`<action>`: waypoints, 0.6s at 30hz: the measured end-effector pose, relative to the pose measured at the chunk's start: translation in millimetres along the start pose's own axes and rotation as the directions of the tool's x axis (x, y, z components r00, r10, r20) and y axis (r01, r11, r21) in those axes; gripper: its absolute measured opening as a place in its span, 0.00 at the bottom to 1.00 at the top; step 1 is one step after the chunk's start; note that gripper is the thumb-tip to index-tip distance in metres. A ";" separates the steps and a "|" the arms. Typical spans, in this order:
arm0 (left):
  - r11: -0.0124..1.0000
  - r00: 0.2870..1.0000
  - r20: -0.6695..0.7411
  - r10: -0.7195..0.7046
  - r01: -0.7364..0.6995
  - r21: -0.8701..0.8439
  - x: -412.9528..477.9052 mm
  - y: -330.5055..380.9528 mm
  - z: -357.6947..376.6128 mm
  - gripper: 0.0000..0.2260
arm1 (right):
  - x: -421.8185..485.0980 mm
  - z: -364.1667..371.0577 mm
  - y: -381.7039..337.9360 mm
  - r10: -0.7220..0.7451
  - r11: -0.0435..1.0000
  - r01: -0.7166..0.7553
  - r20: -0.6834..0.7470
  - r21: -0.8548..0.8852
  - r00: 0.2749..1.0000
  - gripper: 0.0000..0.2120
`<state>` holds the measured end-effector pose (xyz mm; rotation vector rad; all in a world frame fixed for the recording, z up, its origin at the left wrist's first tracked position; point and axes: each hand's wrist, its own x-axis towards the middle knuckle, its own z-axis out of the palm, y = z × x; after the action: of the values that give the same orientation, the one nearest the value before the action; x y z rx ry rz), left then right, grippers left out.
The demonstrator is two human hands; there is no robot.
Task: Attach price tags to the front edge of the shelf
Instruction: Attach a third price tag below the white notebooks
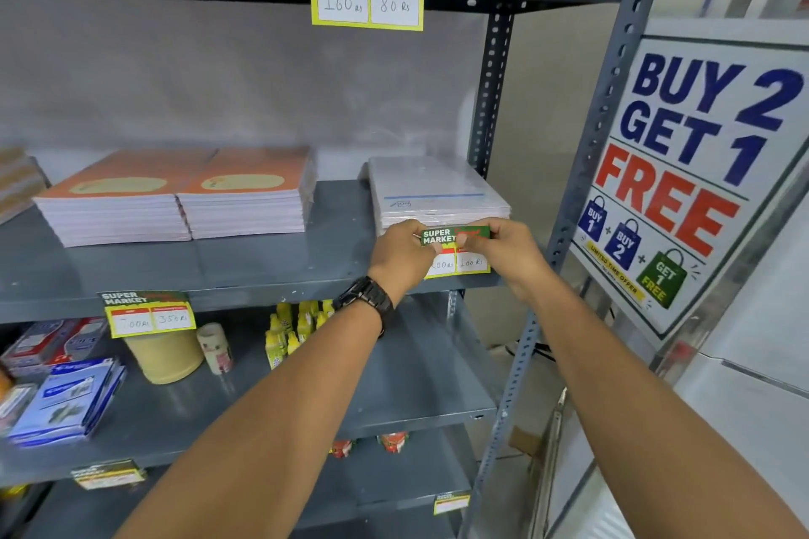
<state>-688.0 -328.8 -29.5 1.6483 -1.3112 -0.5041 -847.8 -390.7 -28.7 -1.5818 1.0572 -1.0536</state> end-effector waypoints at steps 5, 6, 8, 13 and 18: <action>0.989 0.992 -0.054 0.113 -0.107 0.103 -22.1 -12.9 -0.9 0.11 | -27.8 -4.5 9.5 -0.105 0.992 0.103 -0.025 -0.068 0.994 0.04; 0.985 0.992 -0.047 0.119 -0.112 0.131 -25.7 -15.5 0.3 0.11 | -31.5 -3.4 14.8 -0.120 0.987 0.115 -0.037 -0.108 0.992 0.04; 0.978 0.992 -0.029 0.122 -0.116 0.174 -31.5 -20.9 4.1 0.10 | -36.8 -0.4 24.0 -0.140 0.975 0.128 -0.056 -0.180 0.988 0.04; 0.961 0.995 0.004 0.104 -0.101 0.257 -37.0 -30.3 18.5 0.09 | -44.0 5.0 38.1 -0.163 0.946 0.111 -0.153 -0.304 0.975 0.05; 0.938 0.993 -0.010 0.115 -0.105 0.331 -36.2 -34.1 24.8 0.09 | -42.5 8.8 46.1 -0.149 0.945 0.079 -0.201 -0.317 0.968 0.04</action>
<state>-701.8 -306.4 -78.4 1.8315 -1.5188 -0.1972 -857.7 -357.3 -81.6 -1.8212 1.3469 -1.2121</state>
